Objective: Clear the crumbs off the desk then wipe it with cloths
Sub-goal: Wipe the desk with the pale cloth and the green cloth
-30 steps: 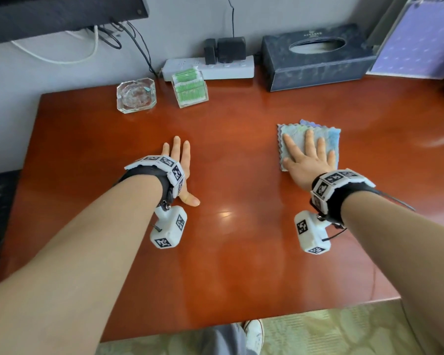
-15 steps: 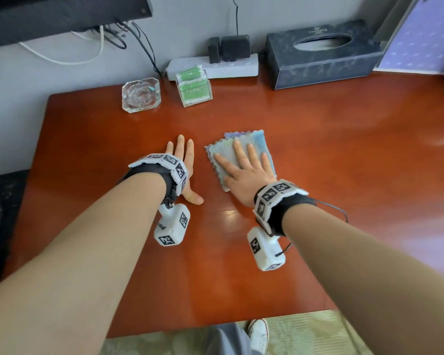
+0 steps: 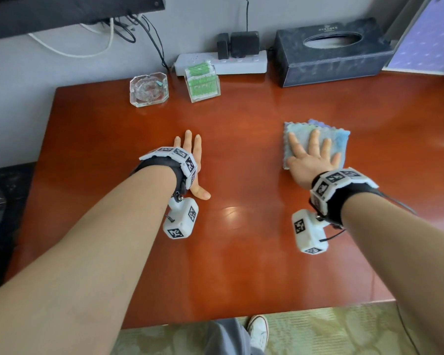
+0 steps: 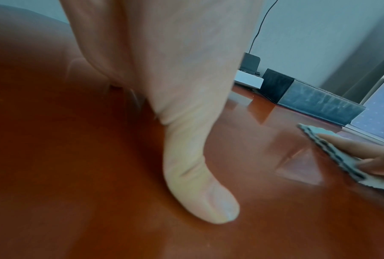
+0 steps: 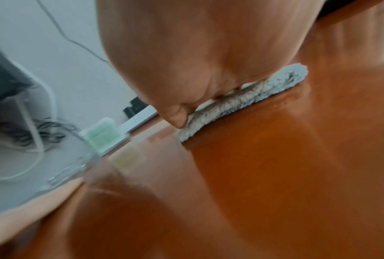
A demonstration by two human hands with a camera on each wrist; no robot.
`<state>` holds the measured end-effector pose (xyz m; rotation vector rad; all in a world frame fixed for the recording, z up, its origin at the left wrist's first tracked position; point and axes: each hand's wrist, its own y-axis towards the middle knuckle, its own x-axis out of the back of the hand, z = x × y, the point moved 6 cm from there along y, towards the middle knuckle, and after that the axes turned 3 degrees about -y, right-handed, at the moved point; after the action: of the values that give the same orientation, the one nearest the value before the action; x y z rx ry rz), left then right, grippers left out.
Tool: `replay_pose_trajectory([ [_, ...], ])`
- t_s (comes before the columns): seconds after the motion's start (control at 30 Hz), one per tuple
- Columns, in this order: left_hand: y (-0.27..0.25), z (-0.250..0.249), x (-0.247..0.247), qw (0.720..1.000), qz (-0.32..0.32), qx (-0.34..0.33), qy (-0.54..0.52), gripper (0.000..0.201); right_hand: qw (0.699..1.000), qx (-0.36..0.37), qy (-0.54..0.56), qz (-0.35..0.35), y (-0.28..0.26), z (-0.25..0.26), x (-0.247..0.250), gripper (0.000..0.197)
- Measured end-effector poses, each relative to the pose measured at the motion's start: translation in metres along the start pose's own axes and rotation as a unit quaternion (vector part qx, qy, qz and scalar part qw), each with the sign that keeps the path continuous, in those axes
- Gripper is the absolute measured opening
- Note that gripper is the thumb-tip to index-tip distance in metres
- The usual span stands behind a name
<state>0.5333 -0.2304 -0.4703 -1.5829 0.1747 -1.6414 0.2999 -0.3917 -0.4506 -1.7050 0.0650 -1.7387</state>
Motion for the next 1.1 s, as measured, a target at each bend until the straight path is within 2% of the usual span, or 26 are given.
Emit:
replay_pose_trajectory([
  [0.17,-0.002,-0.002,0.001,1.0,0.003,0.006,-0.015,0.152,0.988,0.145,-0.058,0.012,-0.037,0.089,-0.033,0.064],
  [0.3,-0.007,0.0,0.001,1.0,-0.006,0.001,-0.028,0.15,0.978,0.188,-0.086,0.026,-0.052,0.111,-0.053,0.062],
  [0.43,-0.017,0.002,0.007,0.997,0.0,-0.013,-0.07,0.148,0.979,0.182,-0.09,0.026,-0.044,0.077,-0.047,0.064],
  [0.53,-0.029,0.006,0.008,0.989,-0.014,-0.011,-0.145,0.144,0.989,0.123,-0.075,0.013,-0.039,0.031,-0.035,0.066],
  [0.63,-0.053,0.008,-0.005,0.983,-0.047,0.011,-0.175,0.134,0.995,0.072,-0.066,0.014,-0.043,-0.012,-0.024,0.064],
  [0.7,-0.075,0.007,-0.027,0.982,-0.022,0.016,-0.185,0.14,0.996,0.057,-0.062,0.004,-0.049,-0.029,-0.02,0.065],
  [0.8,-0.101,0.004,-0.06,0.989,0.038,0.001,-0.144,0.155,0.997,0.053,-0.04,-0.026,-0.059,-0.031,-0.022,0.072],
  [0.93,-0.103,0.005,-0.075,0.991,0.05,-0.002,-0.126,0.16,0.995,0.089,-0.032,-0.036,-0.077,0.01,-0.037,0.078],
  [1.1,-0.099,0.004,-0.075,0.993,0.038,0.015,-0.109,0.158,0.97,0.224,-0.088,0.013,-0.12,0.097,-0.082,0.072],
])
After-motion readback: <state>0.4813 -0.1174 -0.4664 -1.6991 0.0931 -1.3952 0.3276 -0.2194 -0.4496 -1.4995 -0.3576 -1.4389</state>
